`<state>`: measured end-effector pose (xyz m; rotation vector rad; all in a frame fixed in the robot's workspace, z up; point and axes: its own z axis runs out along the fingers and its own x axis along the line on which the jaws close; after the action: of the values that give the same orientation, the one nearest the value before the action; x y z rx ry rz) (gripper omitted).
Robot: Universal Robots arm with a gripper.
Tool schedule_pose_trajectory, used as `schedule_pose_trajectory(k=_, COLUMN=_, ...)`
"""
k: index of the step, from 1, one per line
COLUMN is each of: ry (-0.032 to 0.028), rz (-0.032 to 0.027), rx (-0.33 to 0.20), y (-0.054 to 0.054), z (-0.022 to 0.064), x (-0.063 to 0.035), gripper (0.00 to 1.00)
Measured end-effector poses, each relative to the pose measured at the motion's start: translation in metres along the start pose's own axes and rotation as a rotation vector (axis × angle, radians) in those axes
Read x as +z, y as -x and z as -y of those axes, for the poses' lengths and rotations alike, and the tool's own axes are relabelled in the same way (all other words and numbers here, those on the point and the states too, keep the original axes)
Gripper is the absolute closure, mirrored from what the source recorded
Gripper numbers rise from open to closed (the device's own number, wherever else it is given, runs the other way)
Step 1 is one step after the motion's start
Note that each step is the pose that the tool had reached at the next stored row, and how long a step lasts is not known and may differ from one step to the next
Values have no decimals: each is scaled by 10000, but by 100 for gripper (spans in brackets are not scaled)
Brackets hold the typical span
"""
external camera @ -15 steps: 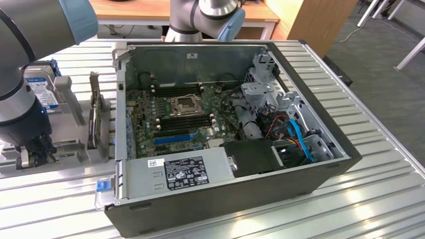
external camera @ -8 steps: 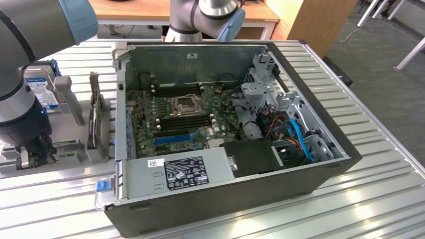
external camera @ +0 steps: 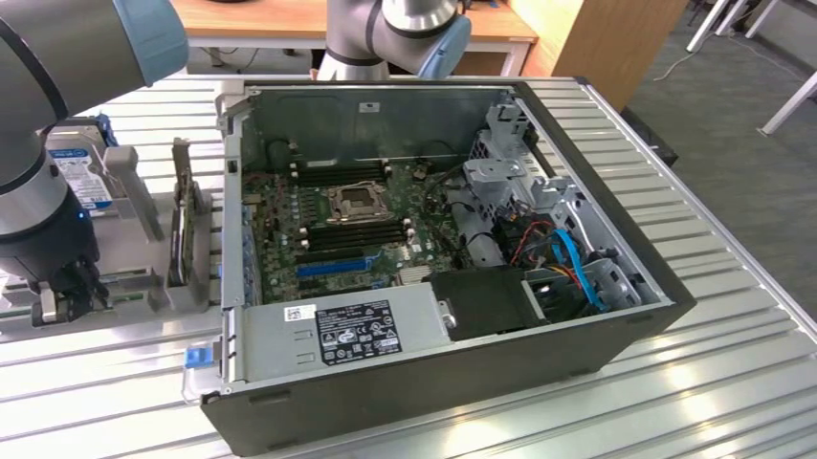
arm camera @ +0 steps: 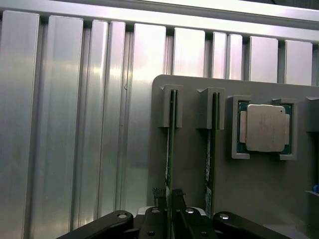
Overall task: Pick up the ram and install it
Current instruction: 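Pick up the ram and move it above insertion slot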
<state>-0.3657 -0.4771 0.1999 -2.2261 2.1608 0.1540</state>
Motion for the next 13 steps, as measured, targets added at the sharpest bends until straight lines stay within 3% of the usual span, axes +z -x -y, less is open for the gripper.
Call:
schedule_pose_trajectory(k=9, ry=0, rz=1, rx=0, y=-5, z=0, x=0, gripper=81)
schedule_pose_trajectory(k=13, ry=0, rz=1, rx=1, y=-4, z=0, x=0, gripper=88)
